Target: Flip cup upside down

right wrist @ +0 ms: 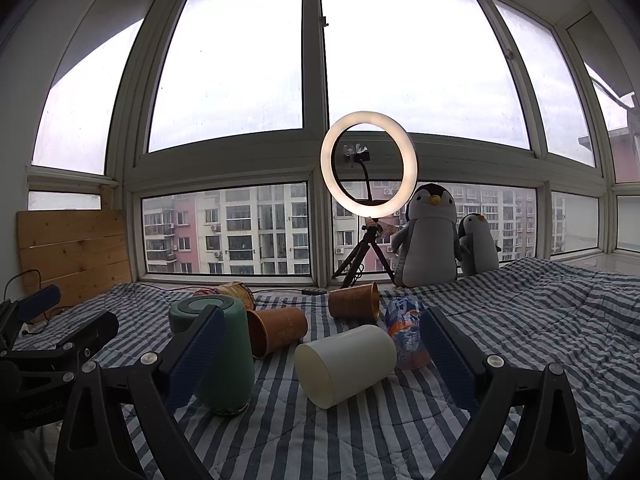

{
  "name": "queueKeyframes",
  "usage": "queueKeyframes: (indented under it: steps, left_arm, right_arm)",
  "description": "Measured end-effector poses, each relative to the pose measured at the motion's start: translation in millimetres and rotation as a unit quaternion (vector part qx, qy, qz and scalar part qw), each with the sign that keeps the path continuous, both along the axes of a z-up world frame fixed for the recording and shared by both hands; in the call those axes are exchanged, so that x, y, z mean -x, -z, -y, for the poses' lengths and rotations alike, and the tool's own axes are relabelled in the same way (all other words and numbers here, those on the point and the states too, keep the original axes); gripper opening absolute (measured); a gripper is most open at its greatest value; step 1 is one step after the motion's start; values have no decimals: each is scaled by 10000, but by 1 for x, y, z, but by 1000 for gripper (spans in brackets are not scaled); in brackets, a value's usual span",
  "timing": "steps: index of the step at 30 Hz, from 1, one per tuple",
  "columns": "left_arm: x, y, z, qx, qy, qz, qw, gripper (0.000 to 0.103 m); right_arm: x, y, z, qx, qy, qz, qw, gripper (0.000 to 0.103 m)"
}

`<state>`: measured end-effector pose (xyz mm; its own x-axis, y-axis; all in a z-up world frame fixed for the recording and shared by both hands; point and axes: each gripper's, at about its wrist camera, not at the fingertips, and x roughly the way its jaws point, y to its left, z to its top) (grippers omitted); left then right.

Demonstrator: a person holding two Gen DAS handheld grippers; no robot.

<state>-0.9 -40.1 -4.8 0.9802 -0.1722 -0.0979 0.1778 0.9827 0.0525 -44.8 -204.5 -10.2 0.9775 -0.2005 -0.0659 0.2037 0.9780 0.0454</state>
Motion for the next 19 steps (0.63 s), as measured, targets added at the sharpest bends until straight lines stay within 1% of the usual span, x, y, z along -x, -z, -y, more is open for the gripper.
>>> queueKeyframes:
  steps: [19]
  left_arm:
    - [0, 3, 1, -37, 18, -10, 10000, 103]
  right_arm:
    - [1, 0, 0, -6, 11, 24, 10000, 98]
